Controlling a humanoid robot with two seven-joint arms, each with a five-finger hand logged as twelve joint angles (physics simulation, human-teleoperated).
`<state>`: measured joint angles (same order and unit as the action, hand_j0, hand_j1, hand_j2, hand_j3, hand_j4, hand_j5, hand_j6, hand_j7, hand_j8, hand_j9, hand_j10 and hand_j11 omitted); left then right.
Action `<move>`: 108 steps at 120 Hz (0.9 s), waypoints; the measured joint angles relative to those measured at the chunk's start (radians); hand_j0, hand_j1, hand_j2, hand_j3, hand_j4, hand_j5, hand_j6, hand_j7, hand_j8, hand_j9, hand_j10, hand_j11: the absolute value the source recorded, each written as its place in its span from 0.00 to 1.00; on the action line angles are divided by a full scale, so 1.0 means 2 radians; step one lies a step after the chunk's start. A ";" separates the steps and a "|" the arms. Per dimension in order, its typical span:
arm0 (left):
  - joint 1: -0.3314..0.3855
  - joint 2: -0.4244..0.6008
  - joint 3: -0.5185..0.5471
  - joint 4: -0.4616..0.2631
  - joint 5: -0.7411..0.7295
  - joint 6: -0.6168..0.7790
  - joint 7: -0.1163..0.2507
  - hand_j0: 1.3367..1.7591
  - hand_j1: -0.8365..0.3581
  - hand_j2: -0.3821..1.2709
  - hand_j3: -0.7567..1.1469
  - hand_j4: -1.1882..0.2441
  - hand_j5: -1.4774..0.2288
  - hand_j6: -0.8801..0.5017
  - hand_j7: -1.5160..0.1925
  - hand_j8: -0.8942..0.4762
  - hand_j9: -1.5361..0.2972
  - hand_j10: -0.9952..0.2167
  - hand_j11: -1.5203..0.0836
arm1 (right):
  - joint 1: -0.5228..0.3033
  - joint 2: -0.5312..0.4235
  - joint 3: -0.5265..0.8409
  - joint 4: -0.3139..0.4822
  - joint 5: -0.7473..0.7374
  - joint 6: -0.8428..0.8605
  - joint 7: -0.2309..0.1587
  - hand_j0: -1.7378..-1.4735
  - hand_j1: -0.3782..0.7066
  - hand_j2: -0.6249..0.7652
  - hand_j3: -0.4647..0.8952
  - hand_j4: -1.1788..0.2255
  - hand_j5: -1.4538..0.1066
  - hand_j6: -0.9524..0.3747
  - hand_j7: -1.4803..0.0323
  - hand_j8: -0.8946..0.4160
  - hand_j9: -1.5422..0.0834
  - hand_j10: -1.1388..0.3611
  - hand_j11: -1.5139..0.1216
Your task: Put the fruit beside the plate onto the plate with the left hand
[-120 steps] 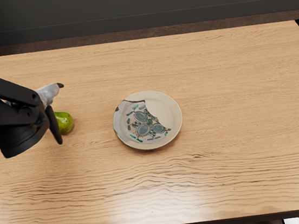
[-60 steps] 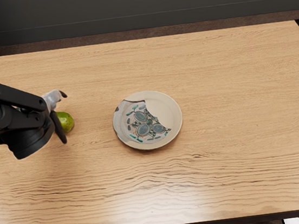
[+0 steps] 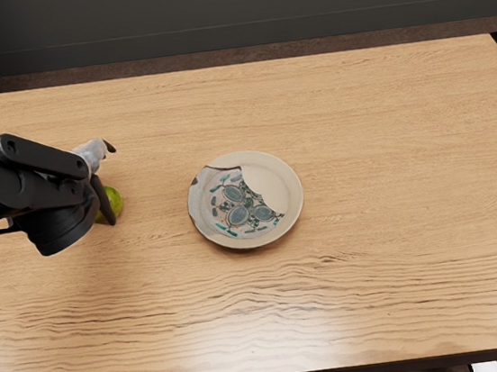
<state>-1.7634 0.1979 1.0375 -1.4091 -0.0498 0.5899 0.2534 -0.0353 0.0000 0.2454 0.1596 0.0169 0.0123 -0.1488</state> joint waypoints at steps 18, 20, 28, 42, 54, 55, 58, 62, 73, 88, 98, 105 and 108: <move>-0.001 0.001 0.004 -0.003 0.005 0.000 0.002 0.76 0.81 0.25 0.40 0.70 0.73 0.51 0.75 0.52 0.71 0.67 0.80 | 0.000 0.000 0.000 0.000 0.000 0.000 0.000 0.30 0.03 0.45 0.34 0.84 0.93 0.72 0.98 0.68 0.95 0.76 0.93; -0.001 0.000 0.006 -0.003 0.006 0.000 0.003 0.76 0.81 0.25 0.40 0.70 0.73 0.51 0.75 0.52 0.71 0.67 0.80 | 0.000 0.000 0.000 0.000 0.000 0.000 0.000 0.30 0.03 0.45 0.34 0.84 0.93 0.72 0.98 0.68 0.95 0.76 0.93; 0.002 0.001 0.009 -0.006 0.008 -0.001 0.004 0.76 0.81 0.25 0.40 0.70 0.73 0.51 0.75 0.52 0.71 0.67 0.80 | 0.000 0.000 0.000 0.000 0.000 0.000 0.000 0.30 0.03 0.45 0.34 0.84 0.93 0.72 0.98 0.68 0.95 0.76 0.93; 0.003 0.000 0.012 -0.011 0.010 -0.002 0.004 0.76 0.81 0.25 0.40 0.70 0.73 0.51 0.75 0.52 0.71 0.67 0.80 | 0.000 0.000 0.000 0.000 0.000 0.000 0.000 0.30 0.03 0.45 0.34 0.84 0.93 0.72 0.98 0.68 0.95 0.76 0.93; 0.007 0.000 0.013 -0.013 0.011 -0.003 0.004 0.76 0.81 0.25 0.40 0.70 0.73 0.51 0.75 0.52 0.71 0.67 0.80 | 0.000 0.000 0.000 0.000 0.000 0.000 0.000 0.30 0.03 0.45 0.34 0.84 0.93 0.72 0.98 0.68 0.95 0.76 0.93; 0.008 0.000 0.013 -0.013 0.011 -0.003 0.004 0.76 0.81 0.25 0.40 0.70 0.73 0.51 0.75 0.52 0.71 0.67 0.80 | 0.000 0.000 0.000 0.000 0.000 0.000 0.000 0.30 0.03 0.45 0.34 0.84 0.93 0.72 0.98 0.68 0.95 0.76 0.93; 0.009 0.000 0.013 -0.013 0.011 -0.003 0.004 0.76 0.81 0.25 0.40 0.70 0.73 0.51 0.75 0.52 0.71 0.67 0.80 | 0.000 0.000 0.000 0.000 0.000 0.000 0.000 0.30 0.03 0.45 0.34 0.84 0.93 0.72 0.98 0.68 0.95 0.76 0.93; 0.012 0.001 0.014 -0.012 0.011 -0.003 0.004 0.76 0.81 0.25 0.40 0.70 0.73 0.51 0.75 0.52 0.71 0.67 0.80 | 0.000 0.000 0.000 0.000 0.000 0.000 0.000 0.30 0.03 0.45 0.34 0.84 0.93 0.72 0.98 0.68 0.95 0.76 0.93; 0.017 0.001 0.014 -0.010 0.011 -0.003 0.004 0.76 0.81 0.25 0.40 0.70 0.72 0.50 0.75 0.52 0.71 0.67 0.80 | 0.000 0.000 0.000 0.000 0.000 0.000 0.000 0.30 0.03 0.45 0.34 0.84 0.93 0.72 0.98 0.68 0.95 0.76 0.93; 0.017 0.001 0.015 -0.008 0.011 -0.002 0.003 0.76 0.79 0.26 0.40 0.69 0.71 0.49 0.73 0.50 0.69 0.65 0.78 | 0.000 0.000 0.000 0.000 0.000 0.000 0.000 0.30 0.03 0.45 0.34 0.84 0.93 0.72 0.98 0.68 0.95 0.76 0.93; 0.018 0.001 0.017 -0.008 0.011 -0.002 0.003 0.76 0.77 0.26 0.40 0.68 0.70 0.48 0.72 0.49 0.68 0.64 0.77 | 0.000 0.000 0.000 0.000 0.000 0.000 0.000 0.30 0.03 0.45 0.34 0.84 0.93 0.72 0.98 0.68 0.95 0.76 0.93; 0.018 0.001 0.019 -0.007 0.011 -0.001 0.003 0.76 0.77 0.26 0.40 0.67 0.69 0.47 0.72 0.49 0.68 0.63 0.76 | 0.000 0.000 0.000 0.000 0.000 0.000 0.000 0.30 0.03 0.45 0.34 0.84 0.93 0.72 0.98 0.68 0.95 0.76 0.93; 0.018 0.001 0.020 -0.007 0.011 -0.001 0.003 0.76 0.76 0.26 0.40 0.67 0.69 0.47 0.71 0.48 0.68 0.63 0.76 | 0.000 0.000 0.000 0.000 0.000 0.000 0.000 0.30 0.03 0.45 0.34 0.84 0.93 0.72 0.98 0.68 0.95 0.76 0.93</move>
<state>-1.7273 0.1994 1.0770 -1.4231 -0.0277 0.5872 0.2585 -0.0353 0.0000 0.2455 0.1596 0.0169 0.0123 -0.1488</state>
